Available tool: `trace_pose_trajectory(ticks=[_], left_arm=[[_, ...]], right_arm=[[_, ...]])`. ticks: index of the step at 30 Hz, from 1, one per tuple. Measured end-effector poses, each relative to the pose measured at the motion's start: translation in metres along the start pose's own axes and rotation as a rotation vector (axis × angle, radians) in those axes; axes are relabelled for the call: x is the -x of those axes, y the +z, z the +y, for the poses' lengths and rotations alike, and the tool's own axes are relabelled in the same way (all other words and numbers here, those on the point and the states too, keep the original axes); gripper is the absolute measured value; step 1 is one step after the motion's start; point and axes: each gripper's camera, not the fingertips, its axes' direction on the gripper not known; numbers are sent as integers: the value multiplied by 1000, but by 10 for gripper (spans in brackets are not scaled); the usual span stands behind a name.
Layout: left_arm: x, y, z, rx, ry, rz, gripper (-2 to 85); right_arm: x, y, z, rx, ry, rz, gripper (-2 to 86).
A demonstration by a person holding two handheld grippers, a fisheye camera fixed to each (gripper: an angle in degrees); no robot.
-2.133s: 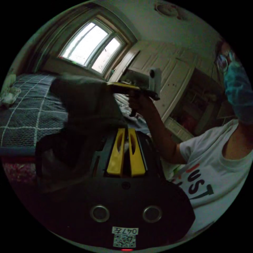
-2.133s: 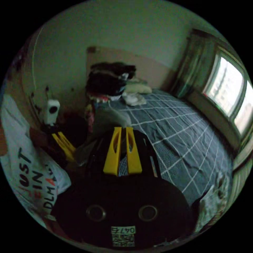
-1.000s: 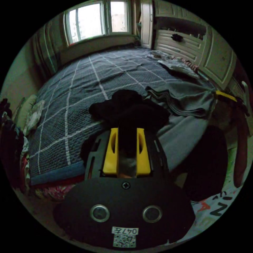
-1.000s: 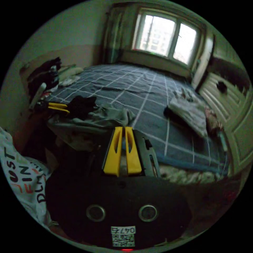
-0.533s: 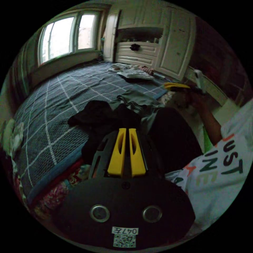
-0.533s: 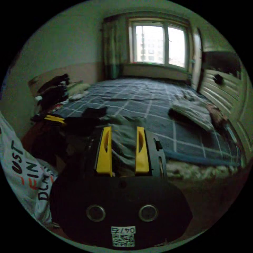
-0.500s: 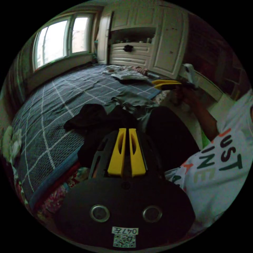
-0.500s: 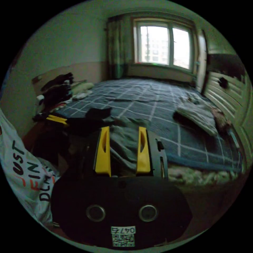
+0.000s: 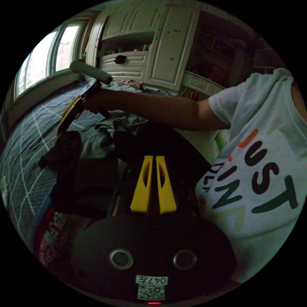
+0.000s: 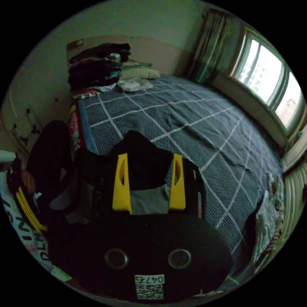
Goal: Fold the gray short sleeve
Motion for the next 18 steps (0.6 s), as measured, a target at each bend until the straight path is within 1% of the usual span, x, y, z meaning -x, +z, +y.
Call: trace_pose_trajectory(ticks=[2, 4, 5, 7, 9, 12, 14, 15, 17, 18], left_arm=[[3, -8, 5, -2, -25, -3, -8], [7, -15, 9, -17, -56, 10, -8], [9, -20, 13, -32, -77, 21, -8], [11, -27, 17, -59, -103, 42, -9], [12, -32, 21, -86, -121, 68, -9], [11, -36, 24, -116, -131, 123, -9], [7, -42, 23, -131, -133, 129, -9], [5, -44, 22, -134, -132, 118, -9], [-1, -62, 20, -157, -130, 34, -9], [-2, -68, 20, -163, -129, 15, -9]], right_arm=[[-1, 14, -19, 41, -40, -117, 168], [16, 21, -40, 67, -145, -295, 190], [23, 21, -43, 69, -180, -339, 191], [60, 12, -47, 60, -365, -432, 189], [87, 4, -46, 63, -486, -423, 178], [120, 2, -47, 124, -613, -300, 129], [133, 1, -47, 152, -652, -219, 85], [137, -10, -47, 140, -668, -185, 38], [135, -40, -46, 38, -685, -175, 16], [125, -63, -47, -55, -633, -136, 11]])
